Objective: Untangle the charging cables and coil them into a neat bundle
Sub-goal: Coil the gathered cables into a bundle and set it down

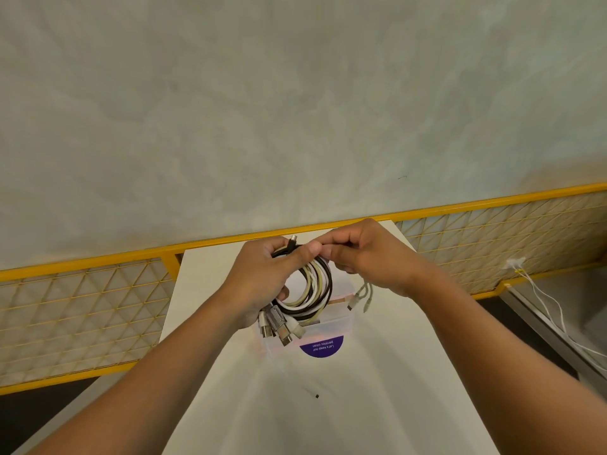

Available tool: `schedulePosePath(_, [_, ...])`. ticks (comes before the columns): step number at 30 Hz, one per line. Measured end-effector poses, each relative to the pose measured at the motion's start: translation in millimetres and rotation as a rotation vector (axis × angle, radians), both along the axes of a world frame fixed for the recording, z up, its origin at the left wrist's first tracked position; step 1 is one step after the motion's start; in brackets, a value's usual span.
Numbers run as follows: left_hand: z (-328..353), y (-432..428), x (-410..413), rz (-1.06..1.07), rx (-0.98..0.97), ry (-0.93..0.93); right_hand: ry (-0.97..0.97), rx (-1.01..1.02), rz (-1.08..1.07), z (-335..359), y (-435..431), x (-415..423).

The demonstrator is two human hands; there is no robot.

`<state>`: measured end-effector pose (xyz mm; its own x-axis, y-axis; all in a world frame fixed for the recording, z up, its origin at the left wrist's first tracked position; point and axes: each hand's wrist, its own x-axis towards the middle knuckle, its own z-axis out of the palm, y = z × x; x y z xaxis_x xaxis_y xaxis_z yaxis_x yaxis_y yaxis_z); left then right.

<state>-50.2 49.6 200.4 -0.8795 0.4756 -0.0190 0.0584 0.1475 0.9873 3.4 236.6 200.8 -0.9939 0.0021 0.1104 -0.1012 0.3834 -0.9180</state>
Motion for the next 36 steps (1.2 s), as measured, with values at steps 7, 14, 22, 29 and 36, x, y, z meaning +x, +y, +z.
schedulePosePath(7, [0.9,-3.1,-1.8,0.075,-0.031,0.012,0.016,-0.004,-0.057,-2.5,3.5,1.8])
schedulePosePath(14, [5.1,-11.7,-3.5,-0.032,-0.145,0.070,-0.117,-0.136,0.073,11.3,17.1,10.7])
schedulePosePath(22, [7.5,-10.9,-1.7,-0.046,-0.189,0.046,-0.102,-0.015,0.026,4.5,20.6,8.3])
schedulePosePath(29, [8.9,-11.2,-3.5,-0.054,-0.175,0.035,-0.120,-0.035,0.030,2.0,8.3,6.5])
schedulePosePath(36, [7.5,-10.3,-6.1,0.046,-0.209,0.043,-0.101,0.090,-0.018,11.3,0.9,7.4])
